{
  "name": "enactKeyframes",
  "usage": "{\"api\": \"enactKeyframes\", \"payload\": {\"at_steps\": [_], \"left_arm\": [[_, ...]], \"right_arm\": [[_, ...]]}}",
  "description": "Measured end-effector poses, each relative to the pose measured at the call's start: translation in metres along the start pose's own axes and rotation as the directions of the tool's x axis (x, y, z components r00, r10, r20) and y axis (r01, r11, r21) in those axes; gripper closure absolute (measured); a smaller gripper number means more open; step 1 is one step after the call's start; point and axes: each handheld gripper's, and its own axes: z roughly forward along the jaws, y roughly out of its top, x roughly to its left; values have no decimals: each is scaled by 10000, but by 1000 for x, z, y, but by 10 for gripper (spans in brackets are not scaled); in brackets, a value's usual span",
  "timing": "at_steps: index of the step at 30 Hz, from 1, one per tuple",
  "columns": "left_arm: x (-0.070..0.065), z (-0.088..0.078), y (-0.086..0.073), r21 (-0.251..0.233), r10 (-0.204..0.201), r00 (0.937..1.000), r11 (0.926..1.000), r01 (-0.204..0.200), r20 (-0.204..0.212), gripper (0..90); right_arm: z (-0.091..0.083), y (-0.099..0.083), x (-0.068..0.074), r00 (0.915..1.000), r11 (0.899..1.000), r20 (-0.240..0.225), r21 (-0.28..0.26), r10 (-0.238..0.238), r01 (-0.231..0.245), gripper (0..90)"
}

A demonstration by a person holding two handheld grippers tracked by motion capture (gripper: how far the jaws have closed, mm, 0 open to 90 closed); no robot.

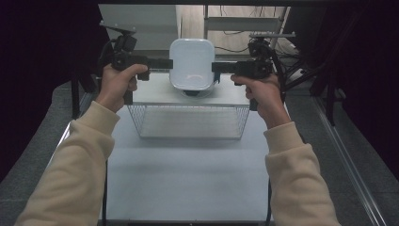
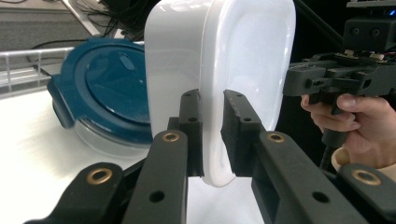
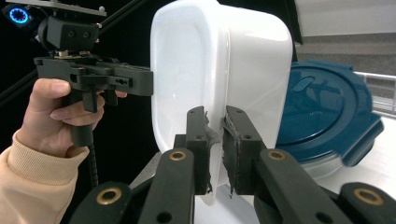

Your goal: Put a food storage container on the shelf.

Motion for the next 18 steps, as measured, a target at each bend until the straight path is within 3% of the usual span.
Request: {"api": "enactKeyframes", "payload": {"at_steps": [8,18], "left_arm": [[12,12,15,275,-313,9995,9991,312,33,790],[28,19,22,453,-837,9965,9955,834,43,790]], "right_arm": [[5,11,-15,9991,9990,23,107,432,-432,807],[16,20,-28,9949,9943,51,353,1007,-1008,808]]}}
